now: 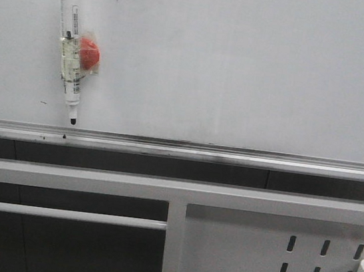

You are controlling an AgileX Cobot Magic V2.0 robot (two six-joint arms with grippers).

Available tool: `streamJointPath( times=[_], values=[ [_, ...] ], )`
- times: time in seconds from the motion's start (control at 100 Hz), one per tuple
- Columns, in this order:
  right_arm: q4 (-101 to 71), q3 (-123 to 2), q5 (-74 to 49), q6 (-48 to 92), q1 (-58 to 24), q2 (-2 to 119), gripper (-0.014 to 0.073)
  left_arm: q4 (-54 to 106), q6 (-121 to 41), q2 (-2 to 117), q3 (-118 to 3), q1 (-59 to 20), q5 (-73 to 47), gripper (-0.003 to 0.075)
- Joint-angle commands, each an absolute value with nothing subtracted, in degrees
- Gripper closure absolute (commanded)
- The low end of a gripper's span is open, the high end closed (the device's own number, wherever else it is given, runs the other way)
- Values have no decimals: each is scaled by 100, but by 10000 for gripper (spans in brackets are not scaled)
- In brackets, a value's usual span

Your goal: Write number 1 on whiteboard

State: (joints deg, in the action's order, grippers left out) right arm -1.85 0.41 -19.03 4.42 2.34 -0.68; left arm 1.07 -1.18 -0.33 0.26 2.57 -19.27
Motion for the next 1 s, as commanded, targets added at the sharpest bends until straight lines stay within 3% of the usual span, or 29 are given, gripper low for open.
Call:
streamJointPath(
  times=[0.0,0.31,0.46,0.53,0.71,0.84,0.99],
  values=[
    [-133,123,-1756,490,224,-173,663,151,-124,-158,226,274,-1602,740],
    [117,123,-1003,490,224,-173,663,-45,-82,-158,226,274,-1266,740],
    [-764,123,234,480,224,-173,663,3056,522,-158,215,274,-258,740],
    [-764,123,751,480,224,-173,663,3725,522,-158,215,274,48,740],
    [-1062,123,1110,121,224,-173,663,3188,488,-158,192,274,545,740],
    [-1070,-26,999,-544,156,-160,663,2363,488,-158,-208,274,223,740],
    [-1046,-847,-90,-544,-148,32,663,1491,478,-29,-1094,274,-510,740]
  ],
)
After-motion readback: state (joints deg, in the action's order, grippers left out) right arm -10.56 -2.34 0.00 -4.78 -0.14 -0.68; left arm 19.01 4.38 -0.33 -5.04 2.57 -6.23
